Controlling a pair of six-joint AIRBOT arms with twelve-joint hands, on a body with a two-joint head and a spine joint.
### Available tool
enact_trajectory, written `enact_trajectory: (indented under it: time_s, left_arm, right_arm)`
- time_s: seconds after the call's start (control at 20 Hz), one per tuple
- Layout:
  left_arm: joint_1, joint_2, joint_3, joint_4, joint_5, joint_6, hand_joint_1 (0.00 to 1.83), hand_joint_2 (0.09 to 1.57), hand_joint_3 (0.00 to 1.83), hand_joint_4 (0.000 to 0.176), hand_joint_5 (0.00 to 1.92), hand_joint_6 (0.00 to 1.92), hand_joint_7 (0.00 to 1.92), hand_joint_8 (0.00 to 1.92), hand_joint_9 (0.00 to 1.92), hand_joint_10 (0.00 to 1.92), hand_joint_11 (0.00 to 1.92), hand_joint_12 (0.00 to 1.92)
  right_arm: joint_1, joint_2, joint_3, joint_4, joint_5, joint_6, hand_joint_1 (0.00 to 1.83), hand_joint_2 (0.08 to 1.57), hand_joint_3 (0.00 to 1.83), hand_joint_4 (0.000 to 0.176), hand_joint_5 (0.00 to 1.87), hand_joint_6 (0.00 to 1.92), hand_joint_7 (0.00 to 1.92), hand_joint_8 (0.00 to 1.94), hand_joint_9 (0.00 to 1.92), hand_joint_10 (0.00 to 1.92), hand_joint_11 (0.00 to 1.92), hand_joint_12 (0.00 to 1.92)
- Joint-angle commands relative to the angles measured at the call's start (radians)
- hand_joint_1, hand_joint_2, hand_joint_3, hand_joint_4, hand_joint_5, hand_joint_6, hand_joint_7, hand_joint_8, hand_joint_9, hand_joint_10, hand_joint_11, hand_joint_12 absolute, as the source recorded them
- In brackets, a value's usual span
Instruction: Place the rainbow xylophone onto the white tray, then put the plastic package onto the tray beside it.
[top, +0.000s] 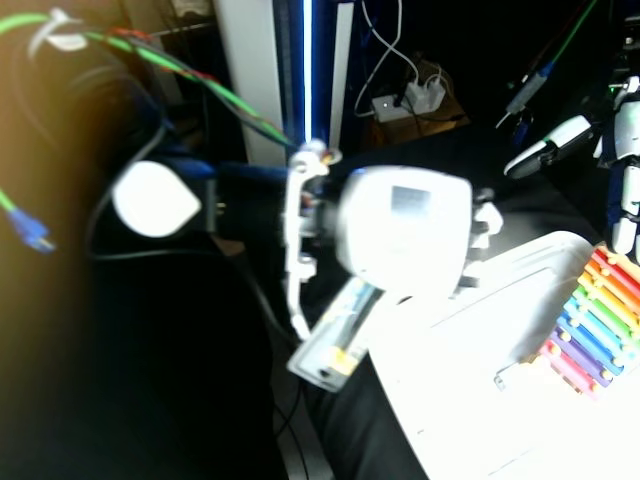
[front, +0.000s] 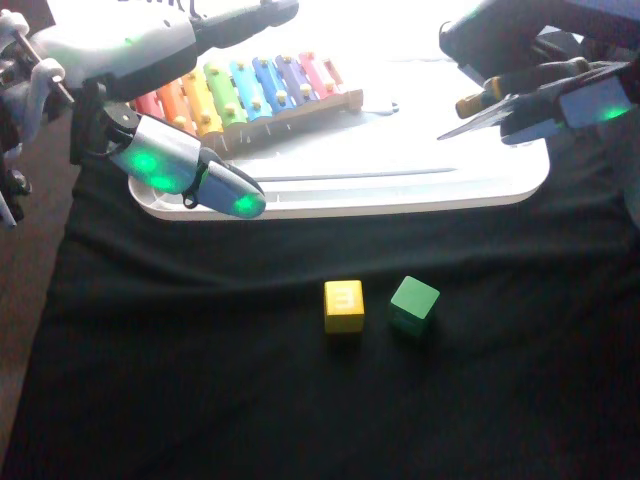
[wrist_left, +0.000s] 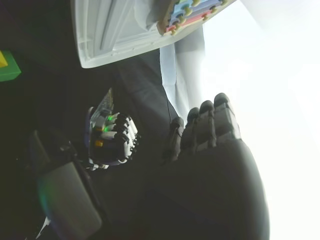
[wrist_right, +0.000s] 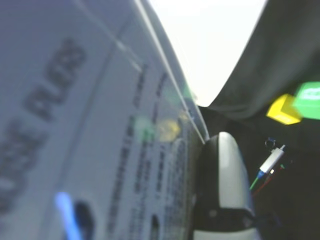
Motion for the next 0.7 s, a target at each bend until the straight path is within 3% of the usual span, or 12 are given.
enact_trajectory:
  time_s: [0.0, 0.1, 0.15, 0.2, 0.25, 0.35, 0.4, 0.45, 0.5, 0.55, 0.6, 0.65]
  left_arm:
    - [-0.006, -0.001, 0.001, -0.025, -0.111, 0.0, 0.71, 0.7, 0.0, 0.099, 0.0, 0.0, 0.0, 0.0, 0.0, 0.0, 0.0, 0.0]
    - [-0.006, -0.001, 0.0, -0.025, -0.112, 0.0, 0.71, 0.7, 0.0, 0.08, 0.0, 0.0, 0.0, 0.0, 0.0, 0.0, 0.0, 0.0]
    - [-0.006, -0.001, 0.0, -0.025, -0.112, -0.001, 0.71, 0.7, 0.0, 0.054, 0.0, 0.0, 0.0, 0.0, 0.0, 0.0, 0.0, 0.0]
    - [-0.006, 0.0, -0.001, -0.025, -0.113, -0.001, 0.67, 0.7, 0.0, 0.039, 0.0, 0.0, 0.0, 0.0, 0.0, 0.0, 0.0, 0.0]
    - [-0.006, 0.0, -0.001, -0.025, -0.113, -0.001, 0.69, 0.72, 0.01, 0.066, 0.0, 0.0, 0.0, 0.0, 0.0, 0.0, 0.0, 0.0]
    - [-0.006, 0.002, -0.002, -0.025, -0.113, -0.001, 0.73, 0.7, 0.0, 0.049, 0.0, 0.0, 0.0, 0.0, 0.0, 0.0, 0.0, 0.0]
    - [-0.006, 0.003, -0.002, -0.025, -0.113, -0.001, 0.73, 0.71, 0.0, 0.008, 0.0, 0.0, 0.0, 0.0, 0.0, 0.0, 0.0, 0.0]
    - [-0.006, 0.003, -0.003, -0.025, -0.114, -0.001, 0.72, 0.71, 0.0, 0.0, 0.0, 0.0, 0.0, 0.0, 0.0, 0.0, 0.0, 0.0]
    - [-0.006, 0.004, -0.004, -0.025, -0.116, -0.001, 0.72, 0.72, 0.01, 0.0, 0.0, 0.0, 0.0, 0.0, 0.0, 0.0, 0.0, 0.0]
    - [-0.006, 0.006, -0.005, -0.025, -0.117, -0.001, 0.75, 0.73, 0.01, 0.0, 0.0, 0.0, 0.0, 0.0, 0.0, 0.0, 0.0, 0.0]
    - [-0.006, 0.008, -0.006, -0.025, -0.119, -0.001, 0.78, 0.74, 0.01, 0.017, 0.0, 0.0, 0.0, 0.0, 0.0, 0.0, 0.0, 0.0]
    - [-0.006, 0.01, -0.008, -0.026, -0.12, -0.001, 0.78, 0.73, 0.01, 0.001, 0.0, 0.0, 0.0, 0.0, 0.0, 0.0, 0.0, 0.0]
  right_arm:
    - [0.027, -0.002, 0.014, 0.066, 0.07, 0.005, 1.73, 0.99, 0.0, 0.0, 0.94, 1.92, 1.07, 1.94, 1.22, 1.92, 1.35, 1.92]
    - [0.055, -0.013, 0.039, 0.04, 0.039, 0.023, 1.74, 1.0, 0.0, 0.0, 0.9, 1.92, 1.03, 1.94, 1.19, 1.92, 1.32, 1.92]
    - [0.069, -0.014, 0.048, 0.025, 0.022, 0.027, 1.75, 1.0, 0.0, 0.005, 0.9, 1.92, 1.04, 1.94, 1.21, 1.92, 1.33, 1.92]
    - [0.083, -0.018, 0.054, 0.013, 0.005, 0.028, 1.76, 0.99, 0.0, 0.019, 0.92, 1.92, 1.08, 1.94, 1.25, 1.92, 1.36, 1.92]
    - [0.094, -0.026, 0.064, 0.005, -0.008, 0.031, 1.79, 0.97, 0.0, 0.03, 0.91, 1.92, 1.09, 1.94, 1.26, 1.92, 1.39, 1.92]
    - [0.099, -0.055, 0.097, -0.001, -0.019, 0.055, 1.78, 0.97, 0.0, 0.058, 1.04, 1.92, 1.17, 1.94, 1.25, 1.92, 1.19, 1.92]
    - [0.099, -0.068, 0.112, -0.002, -0.02, 0.063, 1.77, 1.0, 0.0, 0.129, 0.96, 1.92, 1.04, 1.94, 1.08, 1.92, 1.11, 1.92]
    - [0.103, -0.083, 0.125, -0.002, -0.032, 0.066, 1.78, 1.0, 0.0, 0.143, 0.89, 1.92, 0.97, 1.94, 1.07, 1.92, 1.14, 1.92]
    - [0.107, -0.095, 0.134, -0.003, -0.041, 0.066, 1.8, 0.99, 0.0, 0.138, 0.88, 1.92, 0.98, 1.94, 1.14, 1.92, 1.24, 1.92]
    - [0.117, -0.112, 0.147, -0.008, -0.054, 0.068, 1.8, 0.99, 0.0, 0.168, 0.89, 1.92, 1.0, 1.94, 1.16, 1.92, 1.3, 1.92]
    - [0.128, -0.13, 0.16, -0.016, -0.065, 0.072, 1.74, 0.97, 0.0, 0.174, 0.88, 1.92, 1.01, 1.94, 1.15, 1.92, 1.25, 1.92]
    - [0.135, -0.147, 0.172, -0.022, -0.073, 0.078, 1.74, 0.98, 0.0, 0.176, 0.92, 1.92, 1.04, 1.94, 1.18, 1.92, 1.29, 1.92]
